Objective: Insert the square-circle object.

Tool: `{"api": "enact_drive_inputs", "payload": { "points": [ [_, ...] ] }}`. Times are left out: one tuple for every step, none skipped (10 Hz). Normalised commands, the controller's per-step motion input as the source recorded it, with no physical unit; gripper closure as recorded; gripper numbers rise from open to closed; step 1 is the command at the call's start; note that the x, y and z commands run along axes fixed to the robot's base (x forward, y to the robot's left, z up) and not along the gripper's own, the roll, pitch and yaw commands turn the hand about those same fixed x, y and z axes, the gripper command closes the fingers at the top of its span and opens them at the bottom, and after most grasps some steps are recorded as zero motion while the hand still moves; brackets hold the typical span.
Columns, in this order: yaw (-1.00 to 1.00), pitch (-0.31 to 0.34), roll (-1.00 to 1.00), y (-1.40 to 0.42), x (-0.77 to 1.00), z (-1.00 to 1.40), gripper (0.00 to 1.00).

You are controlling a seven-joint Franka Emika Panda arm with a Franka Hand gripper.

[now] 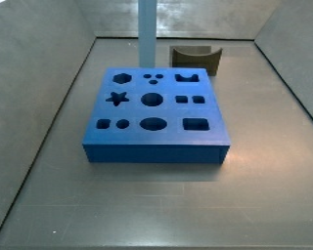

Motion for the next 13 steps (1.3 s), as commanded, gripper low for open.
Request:
{"api": "enact_drive_inputs", "payload": {
  "points": [
    [-0.37,-0.147,0.0,-0.25,-0.63,-0.78,1.0],
    [-0.39,-0.17,0.02,-0.2,-0.61,-0.78,1.0],
    [-0.76,-0.073,0.02,0.0,-0.4,-0.64,1.0],
    [-1.0,-0.03,0.0,0.0,-0.16,-0.52,1.0],
    [-1.0,-0.019,0.08,0.0,0.0,-0.27,1.0],
    [-0.98,0.0,0.2,0.0,0.0,-0.09,1.0],
    [-0.93,0.0,0.25,0.0,0.0,-0.05,1.0],
    [-0.93,0.0,0.25,0.0,0.0,-0.05,1.0],
    [-0.92,0.0,0.28,0.0,0.0,-0.03,1.0],
    [-0.91,0.0,0.28,0.0,0.0,-0.03,1.0],
    [-0.94,0.0,0.23,-0.02,-0.02,-0.02,1.0],
    [-1.0,0.0,0.0,-0.03,0.0,-0.45,1.0],
    [-0.98,0.0,-0.03,-0.05,0.0,-0.48,1.0]
  ]
}}
